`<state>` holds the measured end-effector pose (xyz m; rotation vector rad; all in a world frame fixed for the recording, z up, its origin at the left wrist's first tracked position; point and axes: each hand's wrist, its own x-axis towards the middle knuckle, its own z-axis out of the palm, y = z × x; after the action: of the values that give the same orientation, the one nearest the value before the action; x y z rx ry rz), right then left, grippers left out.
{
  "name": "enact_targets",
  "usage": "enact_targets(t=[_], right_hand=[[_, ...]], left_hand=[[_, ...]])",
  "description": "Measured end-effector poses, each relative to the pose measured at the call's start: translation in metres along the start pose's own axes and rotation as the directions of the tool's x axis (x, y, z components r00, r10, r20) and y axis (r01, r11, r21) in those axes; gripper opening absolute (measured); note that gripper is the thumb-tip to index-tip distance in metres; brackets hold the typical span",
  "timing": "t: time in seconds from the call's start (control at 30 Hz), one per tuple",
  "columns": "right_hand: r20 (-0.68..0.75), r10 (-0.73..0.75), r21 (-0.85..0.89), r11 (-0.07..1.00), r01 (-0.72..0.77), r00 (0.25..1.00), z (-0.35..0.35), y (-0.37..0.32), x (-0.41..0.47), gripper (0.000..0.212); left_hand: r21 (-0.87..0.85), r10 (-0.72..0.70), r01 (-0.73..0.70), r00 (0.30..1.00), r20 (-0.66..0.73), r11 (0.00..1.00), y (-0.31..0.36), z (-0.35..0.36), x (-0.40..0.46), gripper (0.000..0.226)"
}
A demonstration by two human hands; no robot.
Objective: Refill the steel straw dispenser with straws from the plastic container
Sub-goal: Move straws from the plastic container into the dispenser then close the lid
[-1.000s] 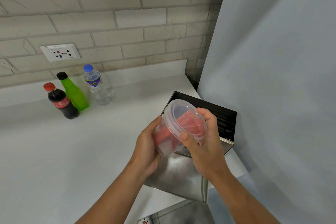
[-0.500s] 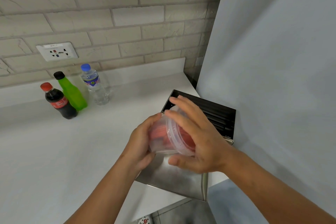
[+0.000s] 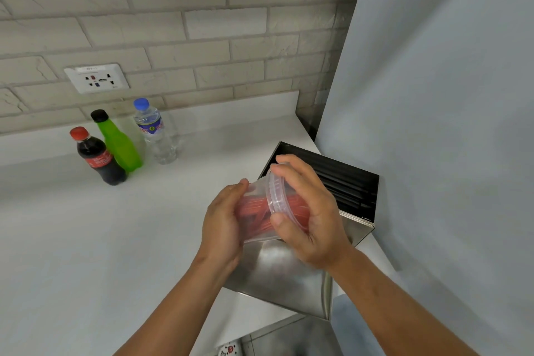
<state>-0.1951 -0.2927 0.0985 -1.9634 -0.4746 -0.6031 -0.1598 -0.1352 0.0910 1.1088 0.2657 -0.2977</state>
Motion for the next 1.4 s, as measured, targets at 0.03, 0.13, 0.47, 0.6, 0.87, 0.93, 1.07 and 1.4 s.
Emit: enact_targets(t=[0.03, 0.13, 0.47, 0.6, 0.87, 0.93, 1.07, 1.4], right_hand=[[-0.018, 0.025, 0.0, 1.0, -0.025, 1.0, 0.002, 0.0, -0.003, 0.058], [-0.056, 0.089, 0.009, 0.996, -0.089, 0.994, 0.006, -0.004, -0.008, 0.054], [0.188, 0.052, -0.097, 0.995, -0.034, 0.981, -0.02, -0.015, 0.001, 0.083], [0.157, -0.011, -0.091, 0.996, 0.026, 0.988, -0.021, -0.02, 0.013, 0.078], [0.018, 0.133, 0.037, 0.99, -0.134, 0.991, -0.006, -0.027, 0.018, 0.061], [0.026, 0.163, 0.035, 0.986, -0.163, 0.986, -0.004, -0.03, 0.018, 0.061], [0.093, 0.232, -0.037, 0.973, -0.23, 0.968, -0.005, -0.033, 0.02, 0.065], [0.209, 0.678, 0.181, 0.682, -0.709, 0.705, -0.012, -0.022, 0.021, 0.028]], left_hand=[[0.024, 0.016, -0.016, 1.0, -0.014, 1.0, -0.001, 0.0, -0.001, 0.056], [0.104, 0.059, -0.054, 0.997, -0.045, 0.993, -0.004, 0.002, -0.003, 0.047], [0.021, -0.081, 0.079, 0.981, 0.178, 0.997, 0.025, 0.0, -0.008, 0.063], [0.024, -0.012, 0.009, 0.991, 0.13, 1.0, 0.029, 0.006, -0.007, 0.054], [0.082, 0.139, -0.141, 0.99, 0.021, 0.987, 0.019, 0.003, -0.004, 0.055], [0.086, 0.132, -0.132, 0.991, 0.009, 0.987, 0.017, 0.001, -0.002, 0.053], [0.058, 0.003, -0.01, 0.995, 0.104, 0.998, 0.016, -0.007, 0.007, 0.049], [0.018, -0.031, 0.028, 0.981, 0.19, 0.999, 0.015, -0.036, 0.017, 0.034]])
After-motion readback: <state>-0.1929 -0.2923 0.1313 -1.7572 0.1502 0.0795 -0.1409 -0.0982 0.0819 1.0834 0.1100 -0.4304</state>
